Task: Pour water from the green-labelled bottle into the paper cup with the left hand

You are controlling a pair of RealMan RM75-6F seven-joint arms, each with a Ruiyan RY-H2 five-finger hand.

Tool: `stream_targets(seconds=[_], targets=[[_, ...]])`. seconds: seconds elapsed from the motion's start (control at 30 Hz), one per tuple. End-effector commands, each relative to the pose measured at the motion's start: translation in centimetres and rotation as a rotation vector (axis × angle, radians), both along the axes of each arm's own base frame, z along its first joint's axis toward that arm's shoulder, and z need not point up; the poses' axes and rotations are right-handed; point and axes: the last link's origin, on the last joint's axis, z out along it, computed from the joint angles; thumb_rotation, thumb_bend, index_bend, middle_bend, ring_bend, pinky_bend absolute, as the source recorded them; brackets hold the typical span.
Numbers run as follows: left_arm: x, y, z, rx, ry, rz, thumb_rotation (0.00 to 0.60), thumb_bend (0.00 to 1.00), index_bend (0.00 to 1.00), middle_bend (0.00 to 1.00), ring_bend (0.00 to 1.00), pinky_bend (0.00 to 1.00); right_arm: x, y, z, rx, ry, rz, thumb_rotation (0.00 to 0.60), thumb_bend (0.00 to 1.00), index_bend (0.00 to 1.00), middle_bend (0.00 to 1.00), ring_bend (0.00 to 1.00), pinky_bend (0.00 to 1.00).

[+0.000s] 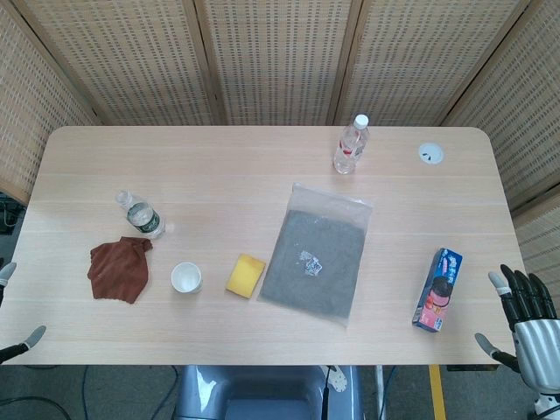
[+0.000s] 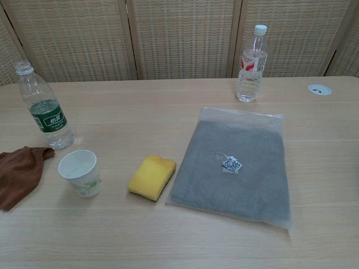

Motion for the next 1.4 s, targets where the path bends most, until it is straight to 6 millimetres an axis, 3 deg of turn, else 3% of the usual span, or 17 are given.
stream_targets(seconds=[0.03, 0.23, 0.4, 0.57, 0.73, 0.87, 1.13, 1.4], targets=[[0.0, 0.0, -0.1, -0.010, -0.007, 0.002, 0.600, 0.18, 0.00, 0.00, 0.00, 0.00, 0.0, 0.0, 0.0, 0.001, 0.000, 0.000, 0.600, 0.00, 0.00, 0.00, 0.00, 0.00], [-0.4, 1.4, -0.4, -0.068, -0.049, -0.023, 0.600, 0.18, 0.00, 0.00, 0.00, 0.00, 0.0, 0.0, -0.1, 0.013, -0.004, -0.003, 0.600, 0.00, 0.00, 0.00, 0.00, 0.00], [-1.6, 5.2, -1.3, -0.124, -0.187, -0.067, 0.600, 0.18, 0.00, 0.00, 0.00, 0.00, 0.0, -0.2, -0.1, 0.014, -0.009, -0.004, 0.600, 0.00, 0.00, 0.00, 0.00, 0.00], [-3.0, 10.2, -2.8, -0.186, -0.440, -0.104, 0.600, 0.17, 0.00, 0.00, 0.00, 0.00, -0.2, -0.6, -0.3, 0.018, -0.002, -0.017, 0.600, 0.00, 0.00, 0.00, 0.00, 0.00], [-4.7, 15.3, -4.9, -0.232, -0.691, -0.023, 0.600, 0.16, 0.00, 0.00, 0.00, 0.00, -0.6, -1.3, -0.7, 0.027, 0.011, -0.054, 0.600, 0.00, 0.00, 0.00, 0.00, 0.00], [-6.8, 17.9, -6.0, -0.255, -0.753, 0.034, 0.600, 0.16, 0.00, 0.00, 0.00, 0.00, -0.8, -1.7, -0.9, 0.030, 0.018, -0.073, 0.600, 0.00, 0.00, 0.00, 0.00, 0.00], [-7.9, 21.6, -7.8, -0.213, -0.826, 0.084, 0.600, 0.11, 0.00, 0.00, 0.00, 0.00, -1.1, -2.2, -1.2, 0.036, 0.022, -0.094, 0.600, 0.00, 0.00, 0.00, 0.00, 0.00], [-7.0, 24.0, -10.4, -0.202, -0.884, 0.108, 0.600, 0.10, 0.00, 0.00, 0.00, 0.00, -1.6, -2.7, -1.3, 0.041, 0.025, -0.122, 0.600, 0.00, 0.00, 0.00, 0.00, 0.00]])
